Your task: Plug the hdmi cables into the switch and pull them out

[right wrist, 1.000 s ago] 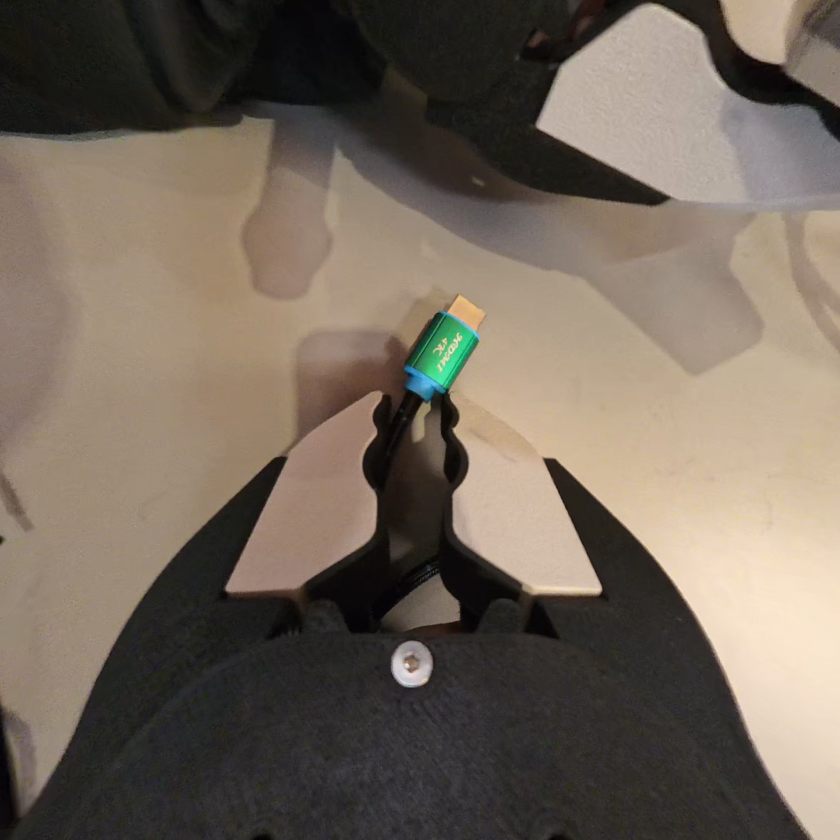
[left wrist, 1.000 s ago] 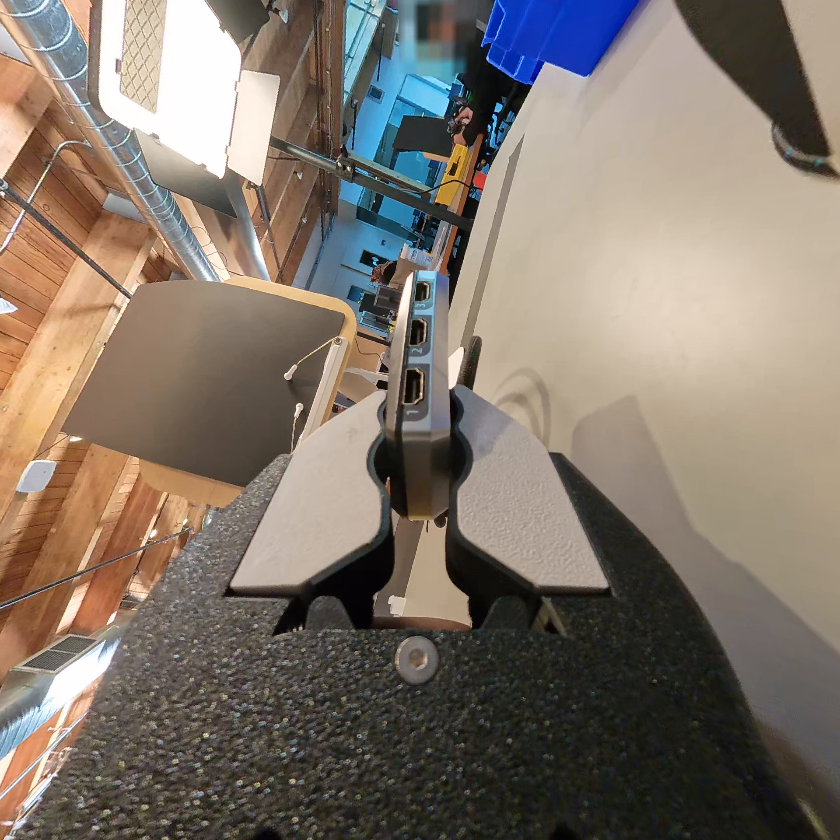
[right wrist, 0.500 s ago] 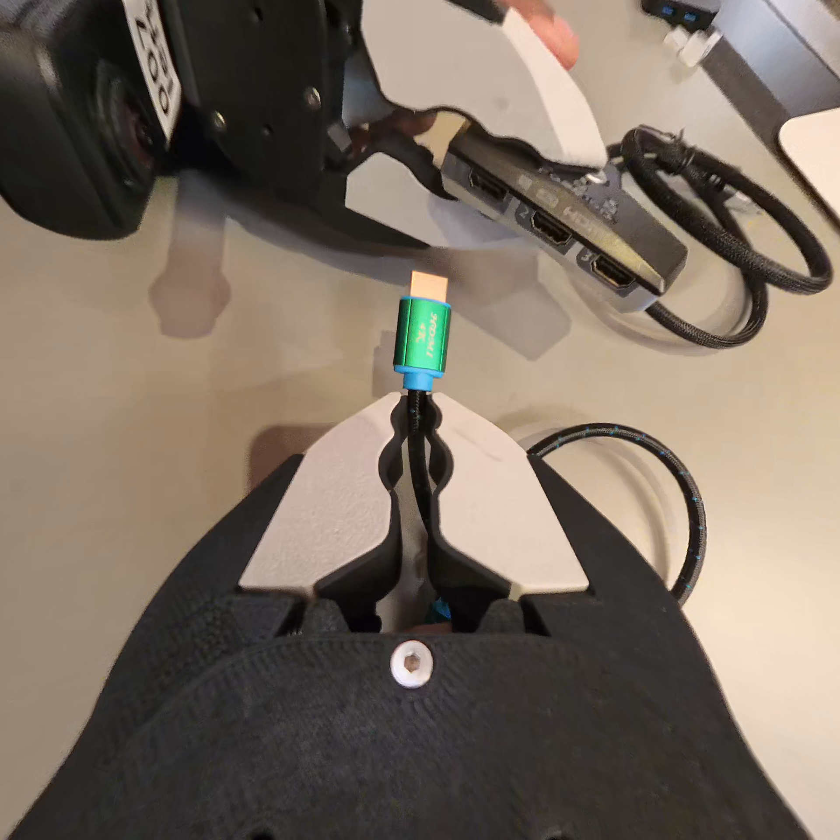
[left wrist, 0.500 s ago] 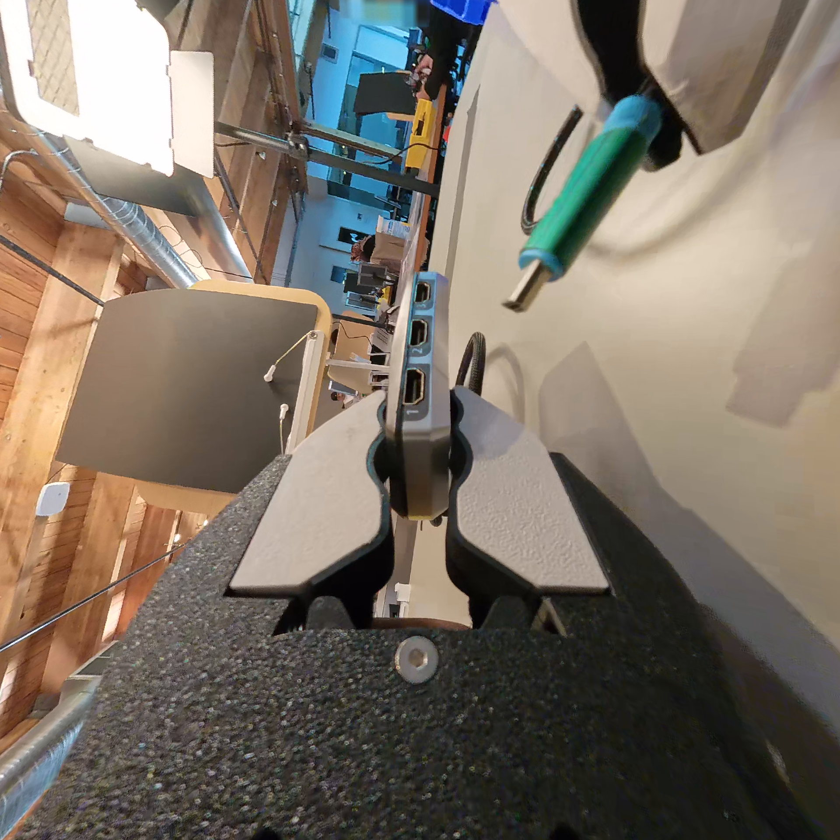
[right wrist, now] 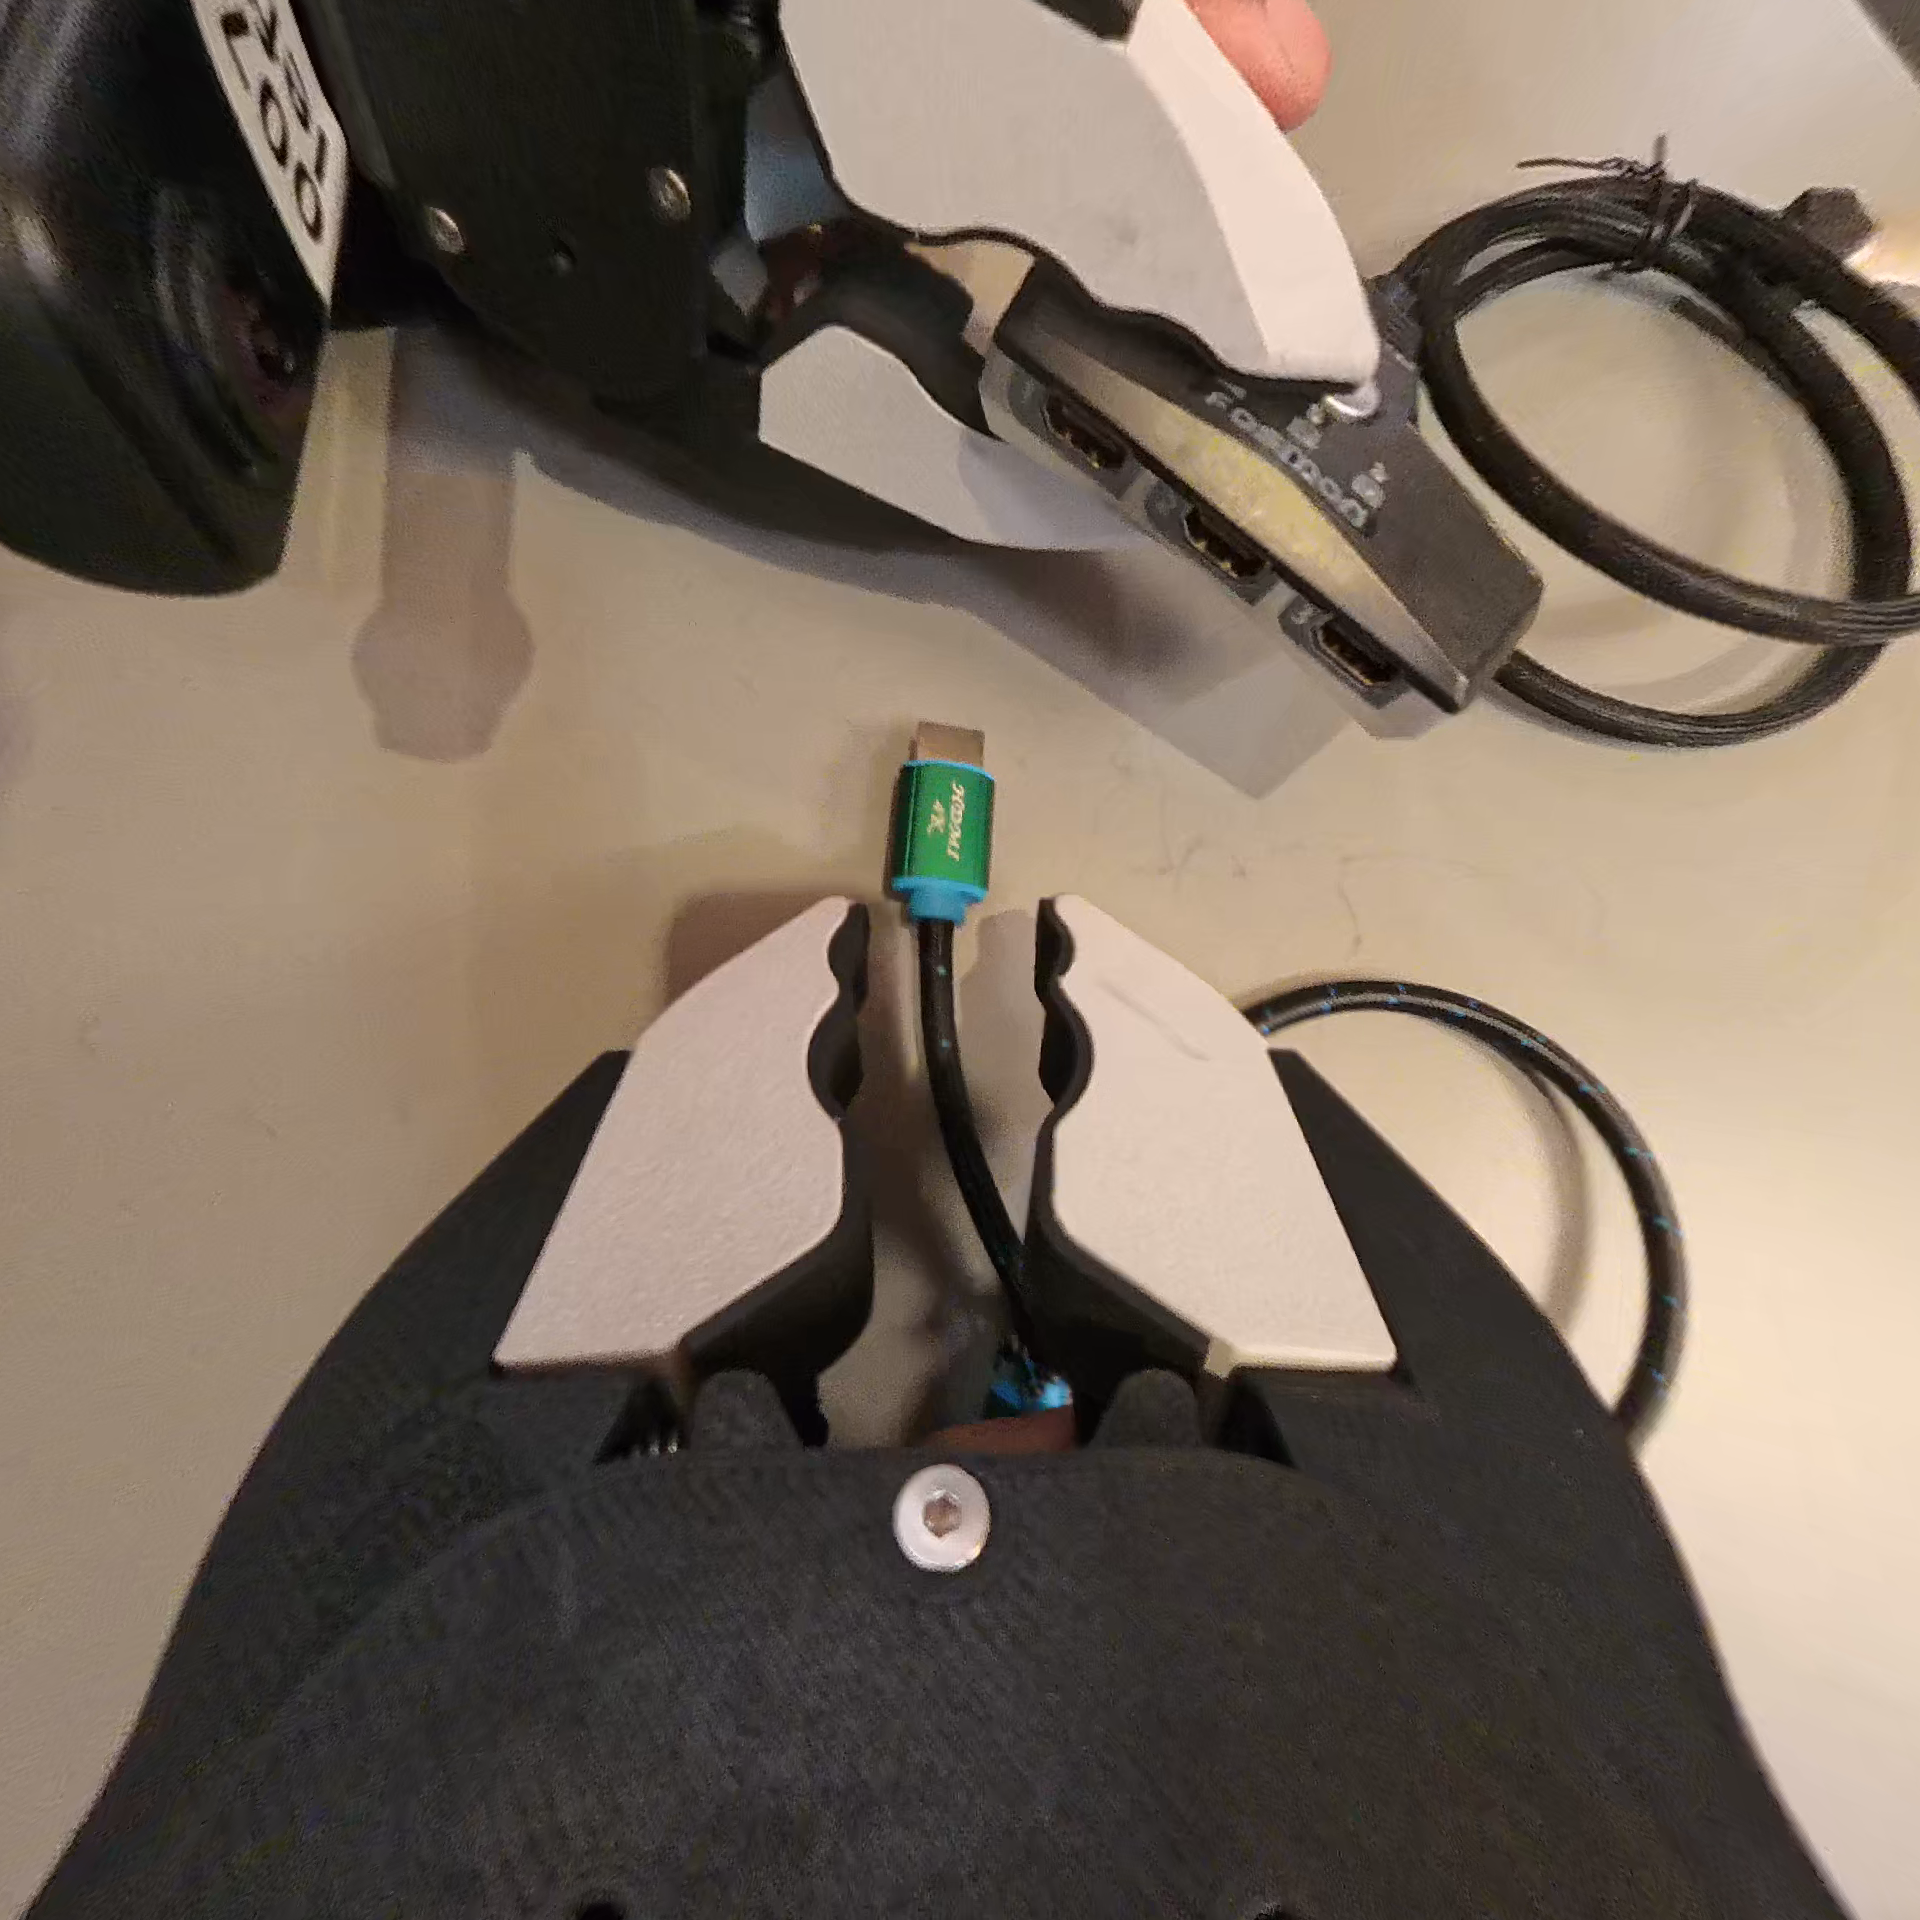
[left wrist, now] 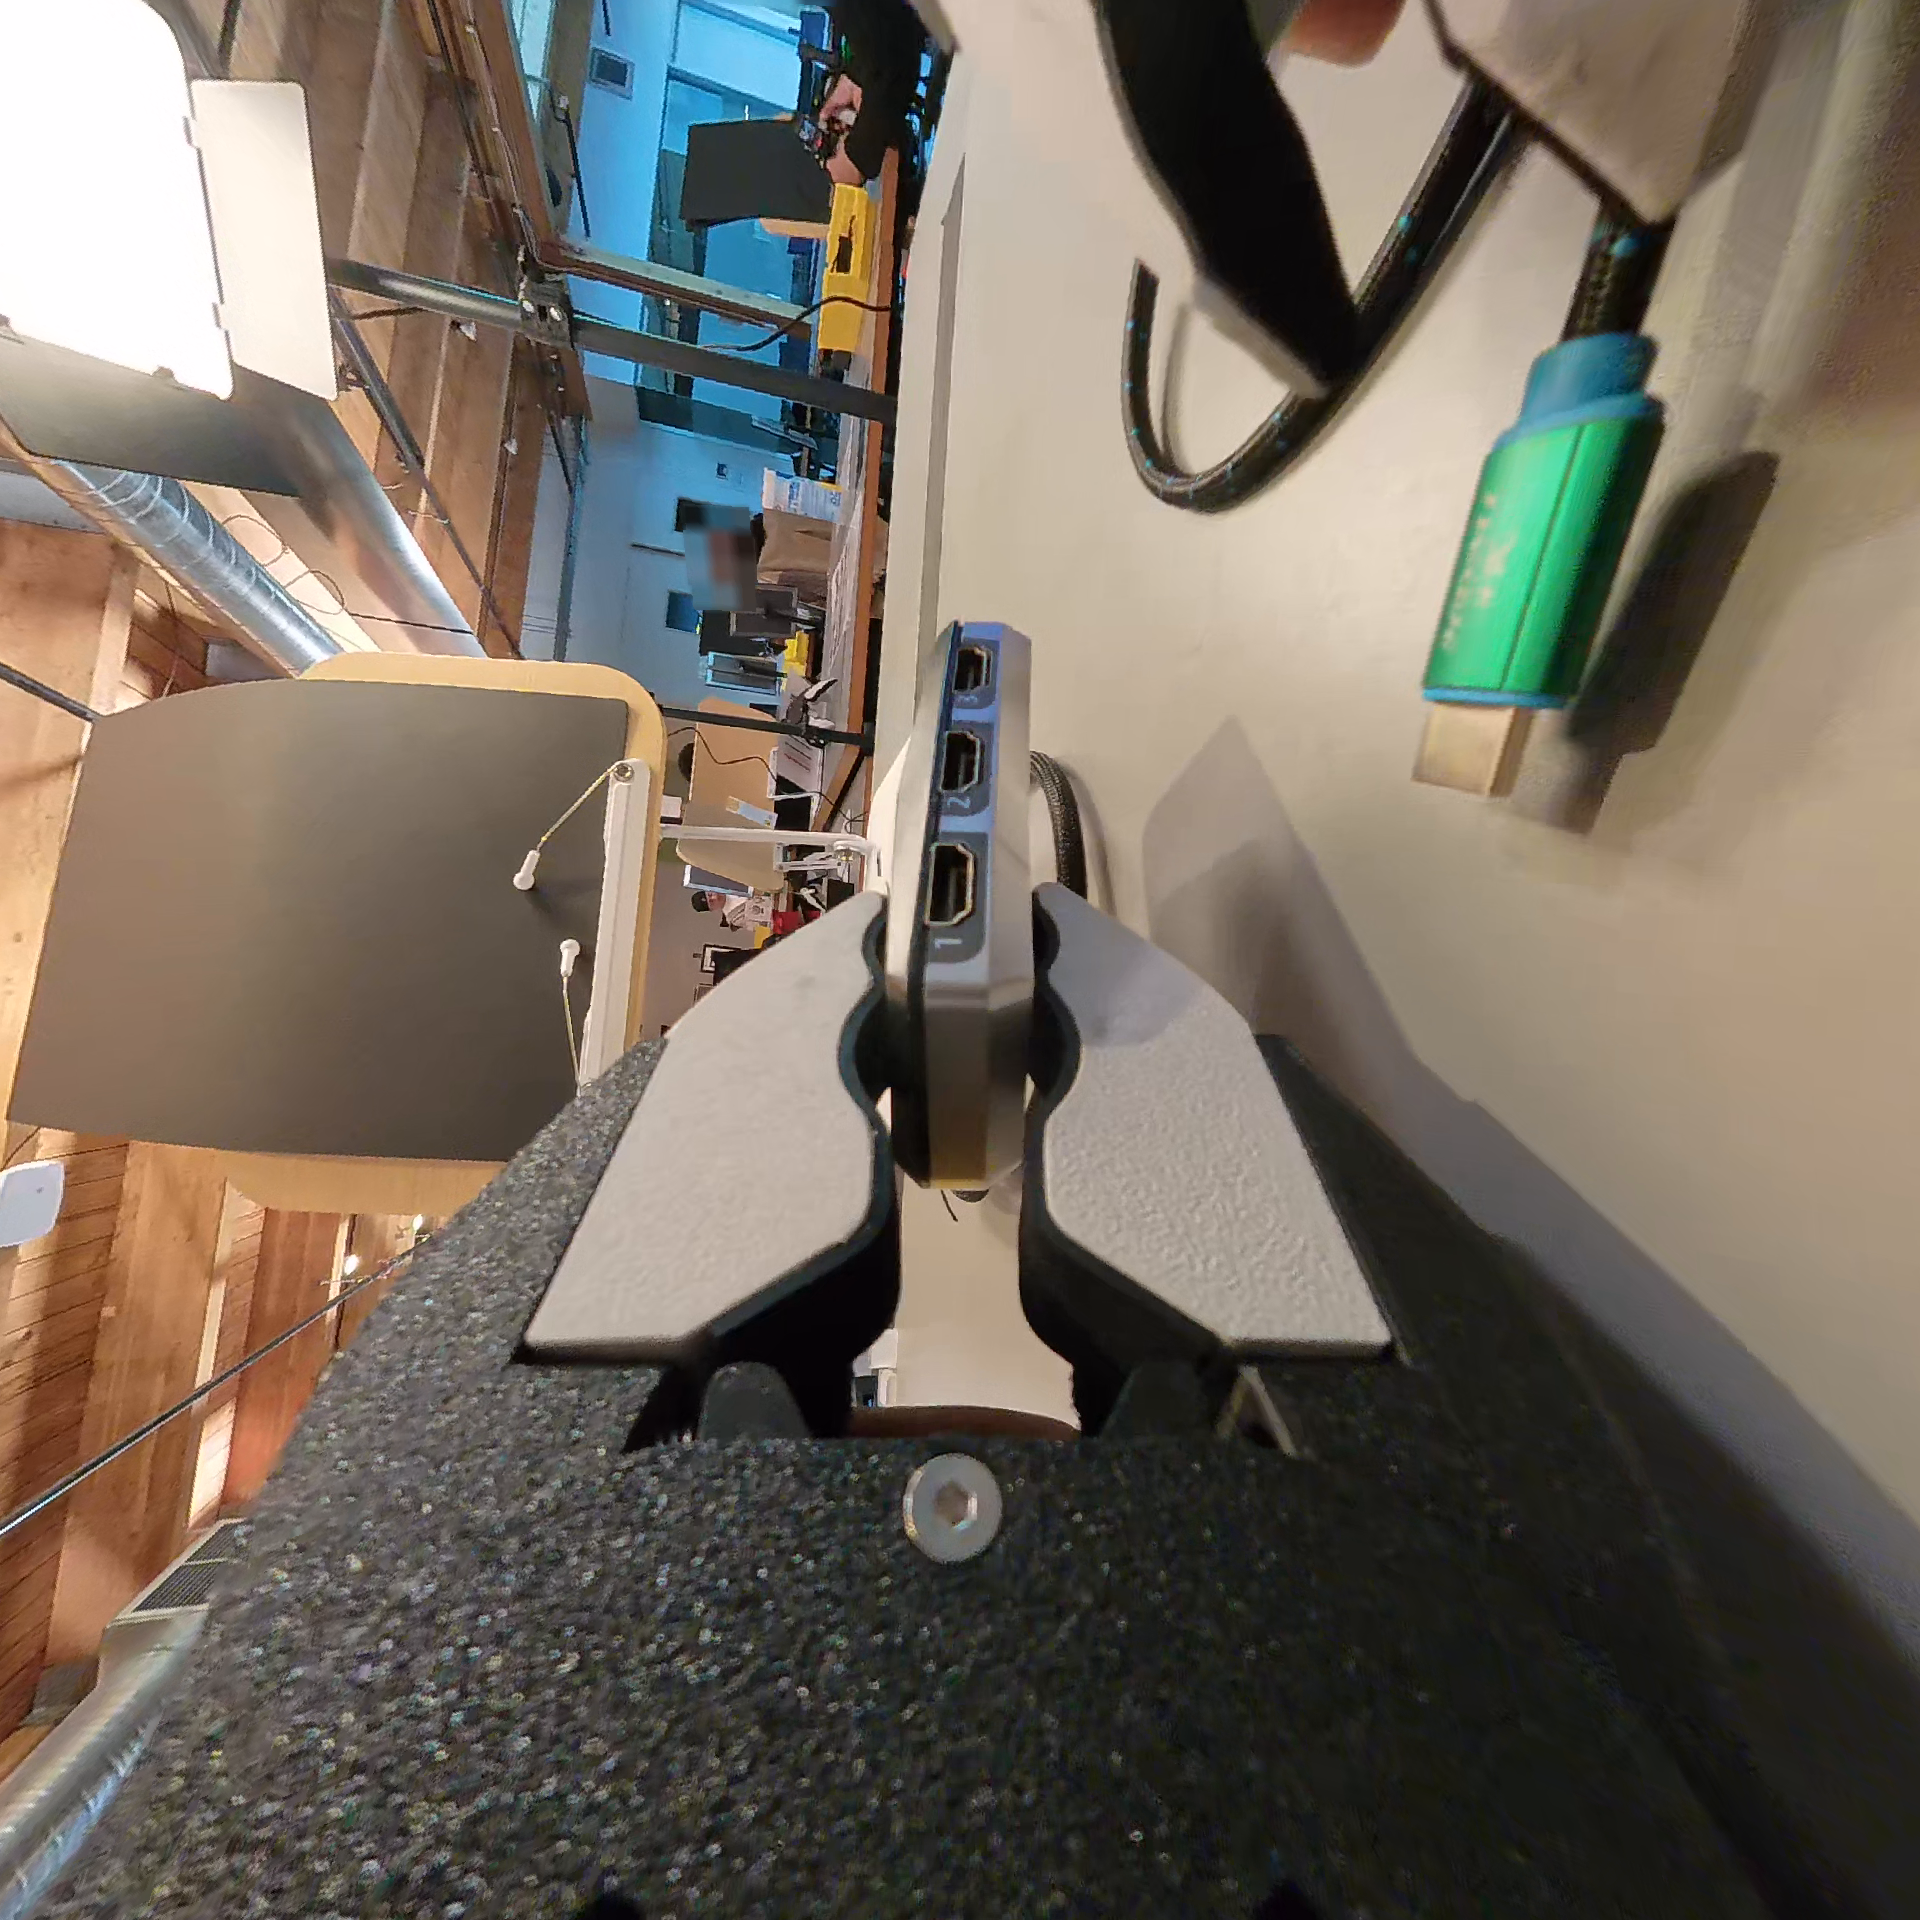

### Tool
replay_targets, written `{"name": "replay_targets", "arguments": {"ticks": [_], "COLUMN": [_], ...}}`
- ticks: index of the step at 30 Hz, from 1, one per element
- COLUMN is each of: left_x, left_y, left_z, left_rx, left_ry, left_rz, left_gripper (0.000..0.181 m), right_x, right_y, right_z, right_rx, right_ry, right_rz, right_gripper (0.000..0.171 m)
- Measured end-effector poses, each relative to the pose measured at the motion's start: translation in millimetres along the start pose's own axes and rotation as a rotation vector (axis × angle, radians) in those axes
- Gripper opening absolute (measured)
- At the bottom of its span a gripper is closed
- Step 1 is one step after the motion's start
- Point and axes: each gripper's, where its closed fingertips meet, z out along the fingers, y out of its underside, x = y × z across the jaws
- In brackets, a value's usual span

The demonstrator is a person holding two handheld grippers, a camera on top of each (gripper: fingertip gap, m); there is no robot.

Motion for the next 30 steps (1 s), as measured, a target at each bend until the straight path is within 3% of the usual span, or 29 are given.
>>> {"name": "replay_targets", "arguments": {"ticks": [5, 6, 8, 9, 15, 23, 30], "left_x": [-1, -2, -3, -3, -4, -3, -1], "left_y": [1, 1, 1, 1, 0, -1, -13], "left_z": [0, 0, 0, 0, 1, 9, 15], "left_rx": [-0.009, -0.01, -0.012, -0.012, -0.02, -0.1, -0.17], "left_ry": [-0.012, -0.016, -0.023, -0.025, -0.041, -0.075, -0.101], "left_rz": [0.002, 0.002, 0.002, 0.001, -0.004, -0.006, 0.08], "left_gripper": [0.022, 0.022, 0.022, 0.022, 0.022, 0.022, 0.022], "right_x": [-1, 1, 2, 2, 12, 22, 18], "right_y": [7, 6, 6, 6, 6, -24, -19], "right_z": [22, 24, 25, 25, 20, -16, -13], "right_rx": [-0.148, -0.163, -0.193, -0.193, -0.107, 0.154, 0.126], "right_ry": [0.023, 0.038, 0.033, 0.029, 0.081, 0.156, 0.163], "right_rz": [-0.016, -0.018, -0.033, -0.041, -0.048, 0.053, 0.043], "right_gripper": [0.049, 0.045, 0.02, 0.02, 0.019, 0.019, 0.019]}}
